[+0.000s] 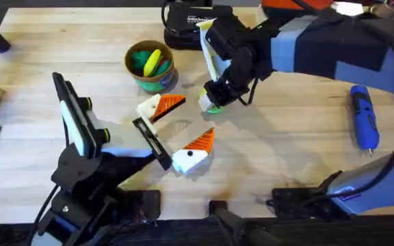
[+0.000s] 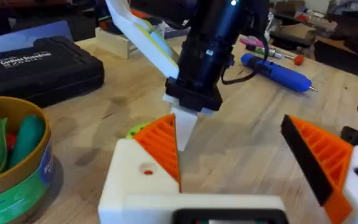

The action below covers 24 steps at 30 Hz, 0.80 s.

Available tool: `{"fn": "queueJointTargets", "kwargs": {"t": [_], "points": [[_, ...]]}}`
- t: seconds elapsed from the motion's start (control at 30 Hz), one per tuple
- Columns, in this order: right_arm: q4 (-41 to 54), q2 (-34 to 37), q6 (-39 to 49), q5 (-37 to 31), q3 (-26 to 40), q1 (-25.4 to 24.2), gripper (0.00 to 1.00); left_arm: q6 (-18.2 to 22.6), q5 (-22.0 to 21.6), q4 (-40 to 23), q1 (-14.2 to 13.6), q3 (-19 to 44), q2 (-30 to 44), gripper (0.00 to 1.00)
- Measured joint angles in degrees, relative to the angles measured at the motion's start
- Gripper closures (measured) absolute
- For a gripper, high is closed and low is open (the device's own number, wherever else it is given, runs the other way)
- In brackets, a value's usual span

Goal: Pick up the gripper from the table and insert it into the empty holder that is missing its gripper. Then pick up a screw, insert it into the mounting hole, and use the screwdriver to tighten it. Finally, clean up the table by picking up the vegetable and placing it into the bucket.

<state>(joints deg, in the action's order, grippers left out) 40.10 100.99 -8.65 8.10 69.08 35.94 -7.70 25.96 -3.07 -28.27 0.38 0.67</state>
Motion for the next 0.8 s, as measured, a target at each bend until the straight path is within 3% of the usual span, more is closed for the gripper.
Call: {"fn": "queueJointTargets", "kwargs": {"t": [0.1,0.53,0.8], "points": [[-0.69,0.01,0.00,-0.17,0.00,0.00,0.767,0.00,0.01,0.01,0.00,0.00,0.00,0.015],[-1.30,0.41,0.07,-0.37,0.10,-0.09,0.778,0.00,0.00,0.00,0.00,0.00,0.00,0.015],[-1.11,0.65,0.12,-0.92,0.24,-0.26,0.991,0.00,0.02,0.00,0.00,0.00,0.00,0.015]]}}
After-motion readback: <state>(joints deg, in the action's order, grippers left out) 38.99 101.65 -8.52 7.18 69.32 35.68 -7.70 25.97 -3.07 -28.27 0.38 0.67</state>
